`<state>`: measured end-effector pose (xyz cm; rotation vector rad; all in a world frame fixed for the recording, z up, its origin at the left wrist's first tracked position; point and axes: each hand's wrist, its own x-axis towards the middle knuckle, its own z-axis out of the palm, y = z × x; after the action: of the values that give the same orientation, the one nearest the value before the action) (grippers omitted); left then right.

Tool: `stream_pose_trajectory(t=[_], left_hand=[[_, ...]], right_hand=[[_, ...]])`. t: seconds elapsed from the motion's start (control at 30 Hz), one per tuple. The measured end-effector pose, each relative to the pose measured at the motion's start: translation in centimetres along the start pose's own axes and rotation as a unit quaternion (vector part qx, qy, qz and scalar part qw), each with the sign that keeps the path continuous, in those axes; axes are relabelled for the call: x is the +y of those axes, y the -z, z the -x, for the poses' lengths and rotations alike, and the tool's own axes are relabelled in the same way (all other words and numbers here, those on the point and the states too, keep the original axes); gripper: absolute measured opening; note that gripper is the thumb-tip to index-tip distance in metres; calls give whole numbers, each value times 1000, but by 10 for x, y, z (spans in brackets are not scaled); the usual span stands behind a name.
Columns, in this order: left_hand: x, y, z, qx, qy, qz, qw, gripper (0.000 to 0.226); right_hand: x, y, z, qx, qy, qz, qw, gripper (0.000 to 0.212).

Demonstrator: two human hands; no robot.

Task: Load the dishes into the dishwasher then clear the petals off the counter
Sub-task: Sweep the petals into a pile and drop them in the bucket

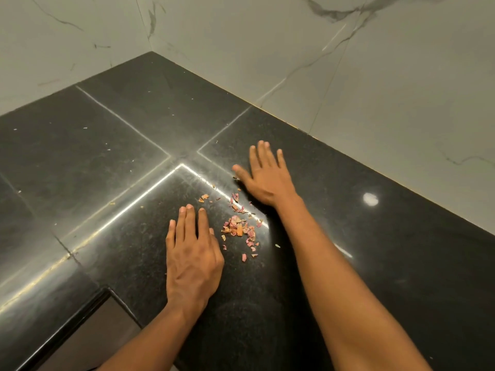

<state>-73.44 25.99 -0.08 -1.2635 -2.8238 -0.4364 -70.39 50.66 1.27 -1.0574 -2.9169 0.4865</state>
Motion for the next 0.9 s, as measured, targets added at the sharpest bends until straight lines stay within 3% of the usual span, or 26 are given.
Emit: stream_pose_trajectory(t=[0.2, 0.37, 0.47, 0.6, 0.67, 0.77, 0.83, 0.9], left_hand=[[0, -3, 0, 17, 17, 58, 998, 56], [-2, -4, 2, 25, 6, 67, 997, 62], [-3, -6, 3, 29, -1, 68, 997, 61], [-2, -5, 2, 28, 4, 88, 996, 61], [-2, -5, 1, 35, 14, 110, 993, 61], [-3, -6, 1, 47, 28, 141, 989, 61], [-3, -6, 2, 48, 26, 150, 987, 62], [-2, -6, 2, 47, 24, 152, 987, 62]], right_hand=[[-39, -22, 15, -27, 235, 67, 969, 69], [-47, -21, 39, -98, 311, -18, 945, 66], [-47, -11, 67, -102, 295, -176, 934, 52], [-58, 14, 65, 80, 169, -345, 920, 31], [-69, 16, 45, 74, 158, -321, 931, 37], [-80, -11, 27, -72, 212, -122, 967, 54], [-75, -29, 34, -92, 268, -7, 959, 60], [-68, -30, 46, -116, 299, -30, 947, 66]])
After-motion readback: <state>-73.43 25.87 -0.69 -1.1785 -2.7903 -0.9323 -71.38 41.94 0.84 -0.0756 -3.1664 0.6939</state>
